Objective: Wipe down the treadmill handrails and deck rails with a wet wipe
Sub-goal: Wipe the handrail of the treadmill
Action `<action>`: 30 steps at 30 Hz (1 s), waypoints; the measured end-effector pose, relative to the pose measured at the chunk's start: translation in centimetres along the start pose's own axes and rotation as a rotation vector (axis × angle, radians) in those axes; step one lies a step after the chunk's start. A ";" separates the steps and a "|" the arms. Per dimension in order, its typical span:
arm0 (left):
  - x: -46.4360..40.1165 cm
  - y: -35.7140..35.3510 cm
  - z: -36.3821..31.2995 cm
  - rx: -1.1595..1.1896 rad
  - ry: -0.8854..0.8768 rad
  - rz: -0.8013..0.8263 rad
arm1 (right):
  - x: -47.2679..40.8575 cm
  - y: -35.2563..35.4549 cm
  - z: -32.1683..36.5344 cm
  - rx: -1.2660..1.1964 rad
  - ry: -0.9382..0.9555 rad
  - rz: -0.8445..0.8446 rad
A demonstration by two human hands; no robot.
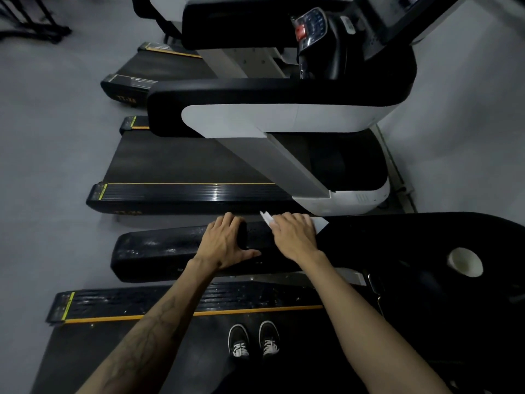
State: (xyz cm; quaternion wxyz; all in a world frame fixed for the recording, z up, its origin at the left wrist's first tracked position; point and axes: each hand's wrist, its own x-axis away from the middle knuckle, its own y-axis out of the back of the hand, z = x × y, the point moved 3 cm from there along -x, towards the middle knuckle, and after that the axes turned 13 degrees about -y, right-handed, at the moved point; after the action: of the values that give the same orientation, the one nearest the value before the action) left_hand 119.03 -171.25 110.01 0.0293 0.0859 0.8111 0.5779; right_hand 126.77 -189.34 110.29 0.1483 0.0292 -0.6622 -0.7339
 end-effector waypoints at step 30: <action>1.1 0.2 3.0 0.003 -0.050 0.046 | 1.6 -0.9 0.8 -0.080 0.184 -0.078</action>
State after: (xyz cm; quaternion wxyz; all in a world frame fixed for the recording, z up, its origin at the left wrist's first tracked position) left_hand 118.38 -168.20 109.23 0.0362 0.1192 0.8087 0.5749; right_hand 124.87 -188.93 109.73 0.1808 0.1161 -0.6142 -0.7593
